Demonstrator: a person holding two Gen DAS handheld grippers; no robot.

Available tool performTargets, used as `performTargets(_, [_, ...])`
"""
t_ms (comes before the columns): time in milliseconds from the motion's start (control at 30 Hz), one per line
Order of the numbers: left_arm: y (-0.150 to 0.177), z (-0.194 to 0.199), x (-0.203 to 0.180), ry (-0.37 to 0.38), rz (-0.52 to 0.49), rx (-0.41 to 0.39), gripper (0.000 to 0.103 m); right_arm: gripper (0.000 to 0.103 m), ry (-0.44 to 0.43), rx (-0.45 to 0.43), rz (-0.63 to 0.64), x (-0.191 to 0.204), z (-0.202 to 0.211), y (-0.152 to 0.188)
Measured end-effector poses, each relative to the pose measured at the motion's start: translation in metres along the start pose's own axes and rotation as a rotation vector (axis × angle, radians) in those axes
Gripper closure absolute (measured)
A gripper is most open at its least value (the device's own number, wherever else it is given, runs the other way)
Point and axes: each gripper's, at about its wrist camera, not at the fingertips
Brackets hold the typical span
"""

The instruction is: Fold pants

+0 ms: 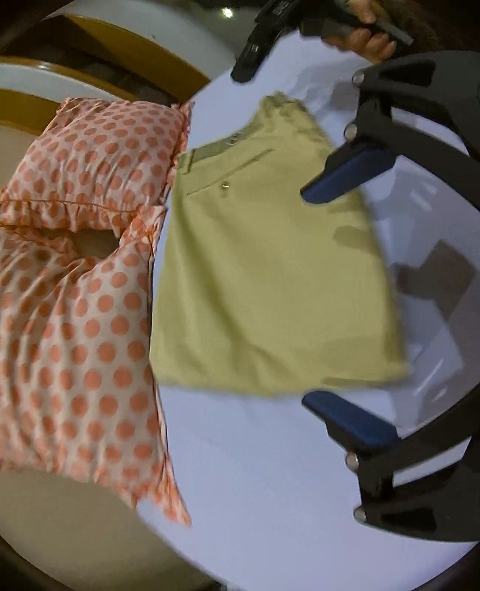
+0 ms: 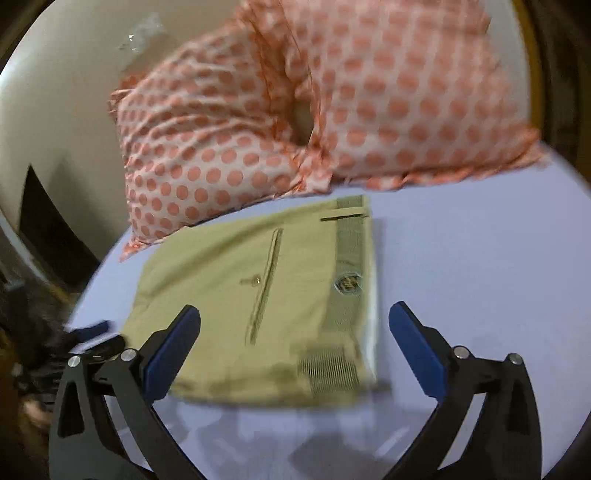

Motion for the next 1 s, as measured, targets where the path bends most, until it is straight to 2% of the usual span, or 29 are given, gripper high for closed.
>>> performTargets(67, [0.028, 0.015, 0.001, -0.086, -0.023, -0.022, 0.002, 0.001, 0.051, -0.002, 0.039, 0.017, 0.014, 0.019])
performTargets(133, [0.053, 0.015, 0.005, -0.161, -0.033, -0.004, 0.002, 0.001, 0.105, 0.027, 0.086, 0.039, 0.015, 0.043])
performTargets(233, [0.076, 0.014, 0.010, -0.221, -0.036, 0.007, 0.002, 0.001, 0.131, 0.077, 0.126, 0.057, 0.002, 0.063])
performTargets(333, [0.082, 0.010, 0.013, -0.262, -0.036, -0.007, 0.002, 0.001, 0.164, 0.111, 0.162, 0.070, -0.012, 0.072])
performTargets(467, [0.082, 0.010, 0.022, -0.221, 0.016, -0.002, 0.002, 0.001, 0.213, 0.121, 0.192, 0.078, -0.017, 0.077])
performTargets(533, [0.084, 0.011, 0.023, -0.217, 0.006, -0.018, 0.002, 0.001, 0.202, 0.145, 0.188, 0.077, -0.020, 0.081])
performTargets(733, [0.090, 0.013, 0.020, -0.211, 0.003, -0.049, 0.002, 0.001, 0.188, 0.137, 0.160, 0.074, -0.019, 0.086])
performTargets(1000, [0.090, 0.012, 0.020, -0.208, 0.002, -0.057, 0.002, 0.001, 0.189, 0.140, 0.159, 0.075, -0.020, 0.086])
Point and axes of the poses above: each gripper's, at about its wrist camera, not at the fingertips, and z roughly against the way its jaws point, x to its left, y to its underside, and after that the axes turned 14 degrees about z, right-handed
